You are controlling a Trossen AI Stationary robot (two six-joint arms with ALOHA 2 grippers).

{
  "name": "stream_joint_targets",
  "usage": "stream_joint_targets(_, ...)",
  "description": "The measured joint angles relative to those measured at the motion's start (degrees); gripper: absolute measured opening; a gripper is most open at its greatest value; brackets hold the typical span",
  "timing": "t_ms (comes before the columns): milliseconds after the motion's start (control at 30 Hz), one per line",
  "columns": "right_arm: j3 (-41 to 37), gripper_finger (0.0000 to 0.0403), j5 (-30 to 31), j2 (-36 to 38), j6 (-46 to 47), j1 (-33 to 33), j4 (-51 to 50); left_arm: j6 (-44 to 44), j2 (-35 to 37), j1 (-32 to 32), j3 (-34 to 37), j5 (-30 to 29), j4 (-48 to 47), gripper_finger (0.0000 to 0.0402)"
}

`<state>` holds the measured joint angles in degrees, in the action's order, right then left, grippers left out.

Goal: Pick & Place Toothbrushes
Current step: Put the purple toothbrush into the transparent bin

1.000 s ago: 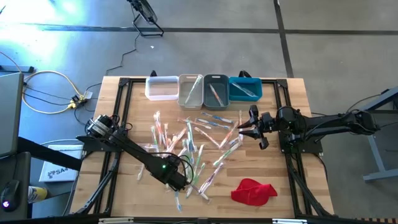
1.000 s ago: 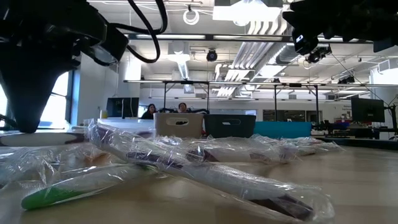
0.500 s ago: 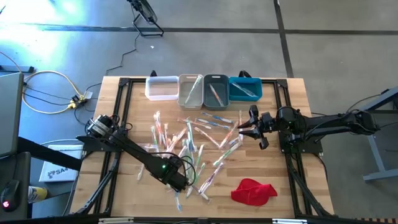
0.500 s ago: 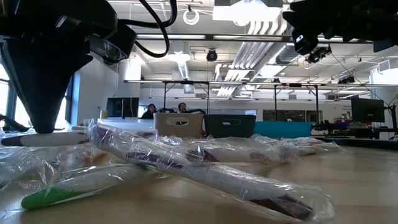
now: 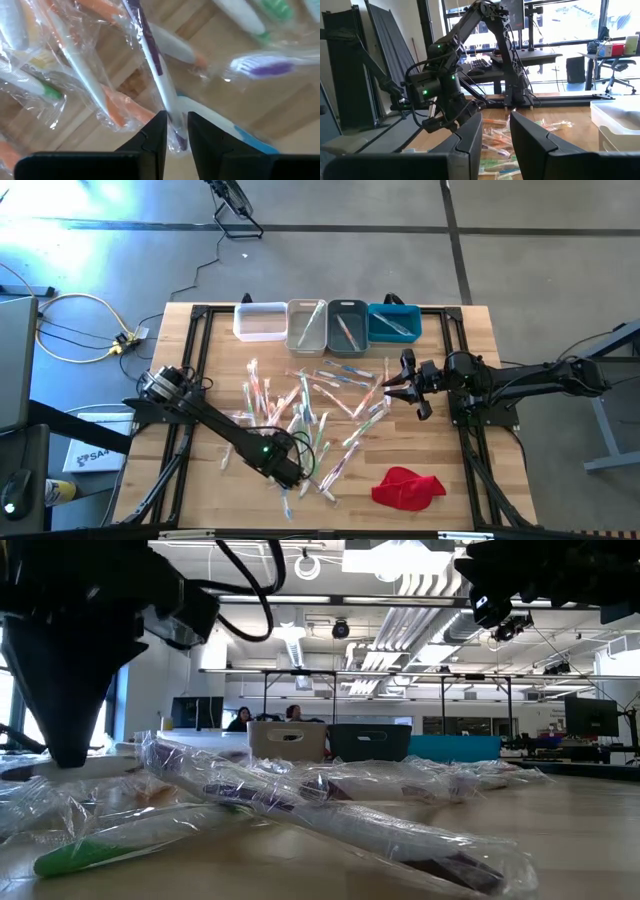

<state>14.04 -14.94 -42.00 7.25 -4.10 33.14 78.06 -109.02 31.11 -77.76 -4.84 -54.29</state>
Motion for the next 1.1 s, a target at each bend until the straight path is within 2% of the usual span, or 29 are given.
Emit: stream_joint_targets(1100,0.00,0.0093,-0.17,0.00,0.00,-0.01,-0.02,-1.77,-1.55,-1.46,-0.04,1.47,0.50,0.0075)
